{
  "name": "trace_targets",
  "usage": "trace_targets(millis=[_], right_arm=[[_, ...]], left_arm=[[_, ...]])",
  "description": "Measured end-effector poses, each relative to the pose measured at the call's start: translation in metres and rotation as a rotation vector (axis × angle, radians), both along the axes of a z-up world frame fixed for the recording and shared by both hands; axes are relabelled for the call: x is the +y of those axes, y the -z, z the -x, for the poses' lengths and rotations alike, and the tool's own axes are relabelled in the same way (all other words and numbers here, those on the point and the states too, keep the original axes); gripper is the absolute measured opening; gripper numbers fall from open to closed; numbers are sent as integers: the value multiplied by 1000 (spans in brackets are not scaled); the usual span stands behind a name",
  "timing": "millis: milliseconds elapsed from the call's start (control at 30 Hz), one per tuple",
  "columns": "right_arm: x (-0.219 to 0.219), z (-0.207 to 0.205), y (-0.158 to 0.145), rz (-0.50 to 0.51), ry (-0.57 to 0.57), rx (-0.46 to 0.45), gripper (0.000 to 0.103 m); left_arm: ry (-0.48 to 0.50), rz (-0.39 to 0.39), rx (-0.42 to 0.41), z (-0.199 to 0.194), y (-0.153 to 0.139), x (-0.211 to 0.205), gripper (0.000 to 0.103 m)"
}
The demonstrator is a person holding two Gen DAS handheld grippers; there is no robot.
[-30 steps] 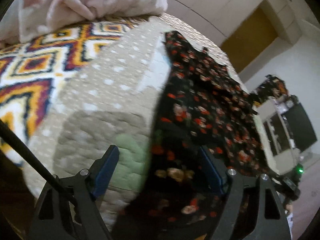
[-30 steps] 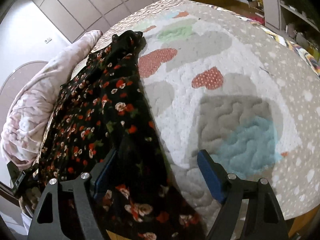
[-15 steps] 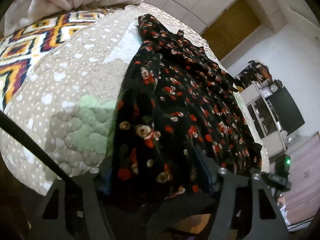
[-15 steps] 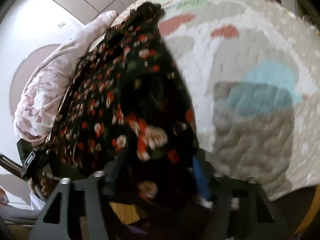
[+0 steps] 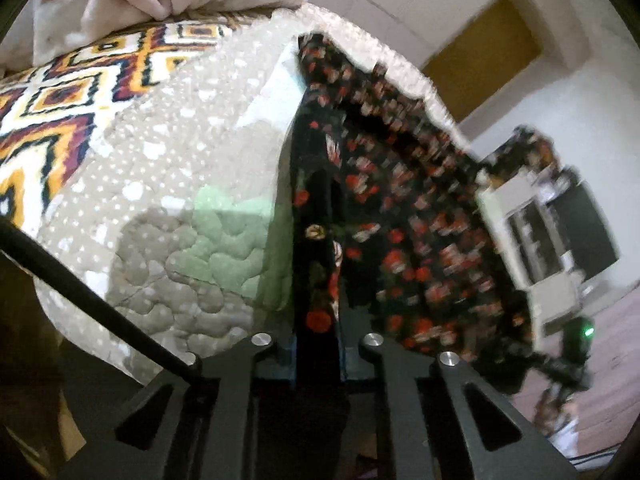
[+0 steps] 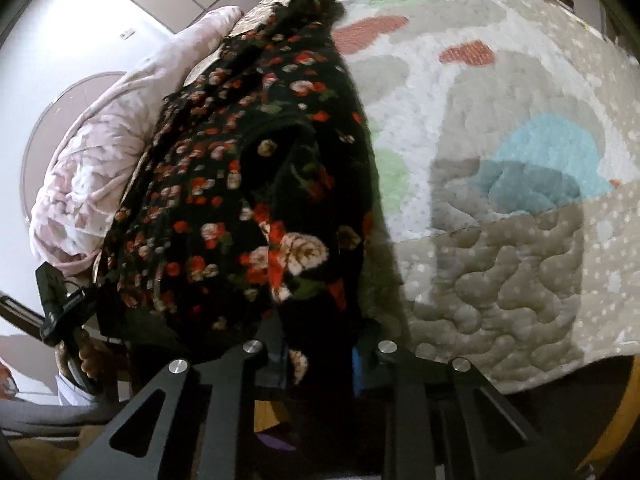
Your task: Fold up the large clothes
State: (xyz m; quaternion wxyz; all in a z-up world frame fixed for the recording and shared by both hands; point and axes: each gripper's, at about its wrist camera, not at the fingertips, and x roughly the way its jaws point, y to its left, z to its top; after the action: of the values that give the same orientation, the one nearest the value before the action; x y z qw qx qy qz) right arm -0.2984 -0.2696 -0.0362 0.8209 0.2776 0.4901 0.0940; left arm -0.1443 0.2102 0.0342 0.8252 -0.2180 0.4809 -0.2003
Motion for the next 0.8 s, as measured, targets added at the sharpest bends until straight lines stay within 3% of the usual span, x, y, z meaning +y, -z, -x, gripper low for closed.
trace_targets(millis=[233,433,600,700,800], right_arm=[[-14,-17,-77,-162,-44,-187,21],[-34,-95,-135,-190,9,-310,21],[-53,-183,-162,-170,90,-310,21],[-63,-239,-156,-164,138,-263,21],[-68,-292,-135,-130,189,-201,21]], left_arm=[[-22,120,-90,-19,-65,13,11],[-63,101,-173,-107,-120,-9,11],[-145,101,-185,-194,-148,-23,5],[-220,69,-184,-251,-155,-30,5],[-249,23,-149,-298,-142,-39,5]])
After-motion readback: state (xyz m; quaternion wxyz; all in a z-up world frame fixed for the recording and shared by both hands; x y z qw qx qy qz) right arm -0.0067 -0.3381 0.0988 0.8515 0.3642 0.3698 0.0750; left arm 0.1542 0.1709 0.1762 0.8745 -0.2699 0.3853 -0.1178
